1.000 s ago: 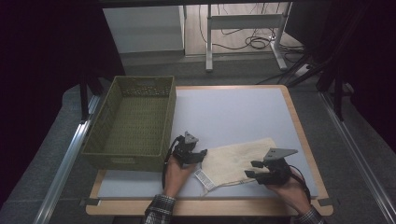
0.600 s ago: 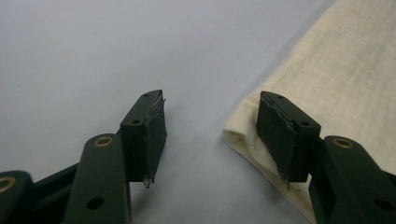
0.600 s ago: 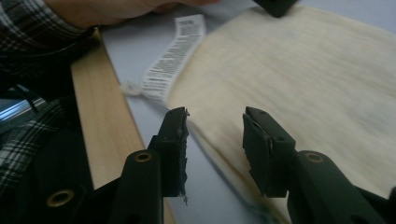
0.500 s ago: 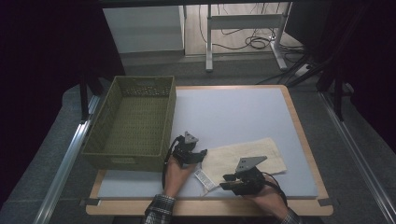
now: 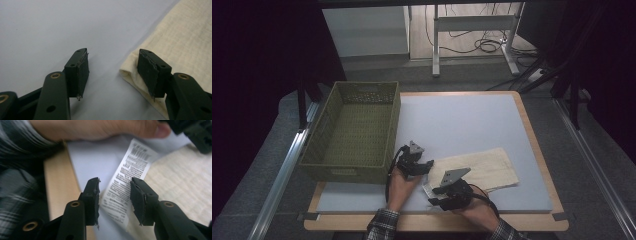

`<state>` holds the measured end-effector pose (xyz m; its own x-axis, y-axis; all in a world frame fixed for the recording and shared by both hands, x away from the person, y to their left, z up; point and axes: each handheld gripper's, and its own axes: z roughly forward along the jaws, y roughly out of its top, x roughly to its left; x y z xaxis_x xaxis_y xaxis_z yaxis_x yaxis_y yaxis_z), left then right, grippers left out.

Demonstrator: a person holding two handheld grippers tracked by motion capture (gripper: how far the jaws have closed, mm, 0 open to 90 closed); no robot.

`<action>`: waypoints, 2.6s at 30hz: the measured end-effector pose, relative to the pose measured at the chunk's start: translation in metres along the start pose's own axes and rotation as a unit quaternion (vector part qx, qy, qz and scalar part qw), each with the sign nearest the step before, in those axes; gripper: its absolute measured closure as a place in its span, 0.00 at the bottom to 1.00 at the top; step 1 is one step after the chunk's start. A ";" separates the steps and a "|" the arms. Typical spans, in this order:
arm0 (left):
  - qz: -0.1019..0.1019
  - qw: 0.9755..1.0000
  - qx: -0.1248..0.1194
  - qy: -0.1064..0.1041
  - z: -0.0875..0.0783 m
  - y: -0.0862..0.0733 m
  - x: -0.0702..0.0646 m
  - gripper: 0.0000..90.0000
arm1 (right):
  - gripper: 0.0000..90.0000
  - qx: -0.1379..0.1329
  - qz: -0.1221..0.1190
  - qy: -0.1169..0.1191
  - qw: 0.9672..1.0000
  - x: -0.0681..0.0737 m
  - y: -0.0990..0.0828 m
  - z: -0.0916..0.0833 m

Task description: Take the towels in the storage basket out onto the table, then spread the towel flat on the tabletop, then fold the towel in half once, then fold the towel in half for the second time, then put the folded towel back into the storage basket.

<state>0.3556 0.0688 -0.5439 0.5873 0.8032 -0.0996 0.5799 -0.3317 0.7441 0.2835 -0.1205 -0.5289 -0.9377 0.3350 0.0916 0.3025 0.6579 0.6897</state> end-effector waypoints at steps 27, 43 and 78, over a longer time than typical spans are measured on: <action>0.017 0.999 -0.011 -0.050 -0.003 -0.001 -0.004 0.96 | 0.94 -0.023 0.005 -0.008 1.000 -0.005 -0.005 -0.005; 0.010 0.997 -0.036 -0.067 -0.012 0.016 -0.009 0.96 | 0.93 -0.064 0.012 -0.015 0.998 -0.007 -0.003 -0.037; 0.072 0.991 -0.037 -0.109 0.039 0.094 -0.063 0.95 | 0.93 -0.106 0.083 -0.096 0.986 -0.045 -0.054 -0.117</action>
<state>0.3947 -0.0325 -0.4936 0.7743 0.6208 -0.1229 0.4422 -0.3918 0.8068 0.2899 -0.2499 -0.4866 -0.8228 0.5611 0.0911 0.3869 0.4354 0.8129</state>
